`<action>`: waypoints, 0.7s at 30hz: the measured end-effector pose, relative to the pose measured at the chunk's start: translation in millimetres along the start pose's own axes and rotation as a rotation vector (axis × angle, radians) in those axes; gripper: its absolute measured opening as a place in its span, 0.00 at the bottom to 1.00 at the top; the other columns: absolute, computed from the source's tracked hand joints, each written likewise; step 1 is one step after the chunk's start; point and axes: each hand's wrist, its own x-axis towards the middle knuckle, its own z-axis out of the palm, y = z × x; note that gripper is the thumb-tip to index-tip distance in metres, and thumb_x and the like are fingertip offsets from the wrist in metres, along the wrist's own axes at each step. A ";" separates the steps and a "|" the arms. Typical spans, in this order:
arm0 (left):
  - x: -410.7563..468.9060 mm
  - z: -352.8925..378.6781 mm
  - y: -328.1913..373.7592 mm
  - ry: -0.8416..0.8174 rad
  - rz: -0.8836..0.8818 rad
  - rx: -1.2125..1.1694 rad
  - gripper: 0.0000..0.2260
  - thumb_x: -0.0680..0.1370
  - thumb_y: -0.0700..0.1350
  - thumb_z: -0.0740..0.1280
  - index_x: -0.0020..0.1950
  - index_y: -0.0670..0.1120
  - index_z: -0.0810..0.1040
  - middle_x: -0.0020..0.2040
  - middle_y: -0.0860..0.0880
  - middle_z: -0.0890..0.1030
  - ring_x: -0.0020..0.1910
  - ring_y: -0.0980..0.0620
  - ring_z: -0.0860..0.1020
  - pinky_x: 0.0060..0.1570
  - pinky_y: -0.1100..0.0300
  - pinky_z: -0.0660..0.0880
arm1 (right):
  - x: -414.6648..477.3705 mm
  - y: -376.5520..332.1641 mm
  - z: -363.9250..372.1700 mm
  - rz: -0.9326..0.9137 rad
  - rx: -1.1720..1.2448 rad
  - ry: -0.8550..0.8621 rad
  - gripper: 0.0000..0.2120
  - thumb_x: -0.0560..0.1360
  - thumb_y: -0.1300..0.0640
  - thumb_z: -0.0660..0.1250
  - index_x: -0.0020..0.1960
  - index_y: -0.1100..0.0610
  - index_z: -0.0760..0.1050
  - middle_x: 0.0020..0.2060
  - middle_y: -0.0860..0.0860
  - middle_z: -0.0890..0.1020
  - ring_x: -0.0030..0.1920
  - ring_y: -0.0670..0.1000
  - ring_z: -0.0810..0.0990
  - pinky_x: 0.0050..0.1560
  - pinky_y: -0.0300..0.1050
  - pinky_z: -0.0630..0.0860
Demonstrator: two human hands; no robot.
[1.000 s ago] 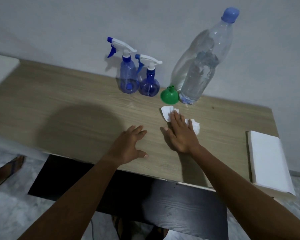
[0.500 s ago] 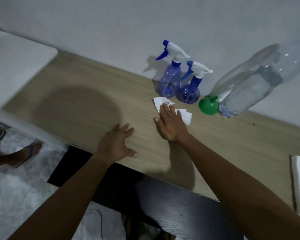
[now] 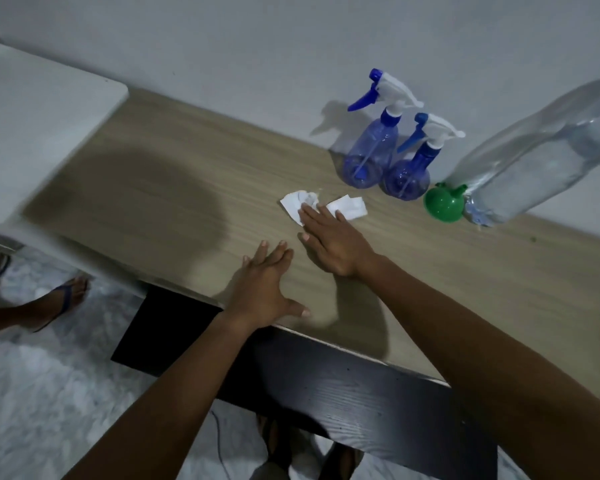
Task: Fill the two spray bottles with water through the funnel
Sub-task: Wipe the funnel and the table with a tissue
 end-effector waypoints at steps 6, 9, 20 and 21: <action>-24.6 9.4 -17.2 0.069 0.035 -0.016 0.51 0.64 0.62 0.78 0.80 0.50 0.59 0.82 0.54 0.54 0.81 0.52 0.46 0.78 0.53 0.43 | -118.4 -14.0 39.4 -0.113 -0.062 -0.007 0.28 0.85 0.45 0.48 0.82 0.56 0.58 0.82 0.50 0.58 0.82 0.55 0.54 0.79 0.56 0.50; -27.3 12.1 -1.0 0.067 0.003 0.060 0.52 0.62 0.64 0.79 0.80 0.50 0.61 0.82 0.52 0.53 0.81 0.48 0.48 0.78 0.45 0.48 | -160.8 -14.2 50.5 -0.119 -0.096 0.006 0.28 0.85 0.45 0.47 0.82 0.54 0.59 0.82 0.48 0.59 0.82 0.53 0.55 0.79 0.53 0.50; -76.7 49.0 65.8 -0.055 -0.104 0.194 0.38 0.75 0.61 0.70 0.80 0.53 0.59 0.82 0.49 0.52 0.81 0.44 0.50 0.77 0.44 0.56 | -247.1 7.3 41.2 0.156 -0.075 0.204 0.14 0.68 0.70 0.62 0.43 0.51 0.76 0.41 0.52 0.84 0.43 0.61 0.83 0.44 0.49 0.74; -84.9 57.0 77.8 -0.071 -0.098 0.188 0.37 0.75 0.60 0.70 0.80 0.53 0.59 0.82 0.49 0.52 0.81 0.44 0.50 0.77 0.43 0.56 | -256.6 11.8 35.4 0.235 0.029 0.237 0.12 0.70 0.67 0.65 0.44 0.52 0.80 0.42 0.53 0.86 0.46 0.60 0.84 0.47 0.48 0.75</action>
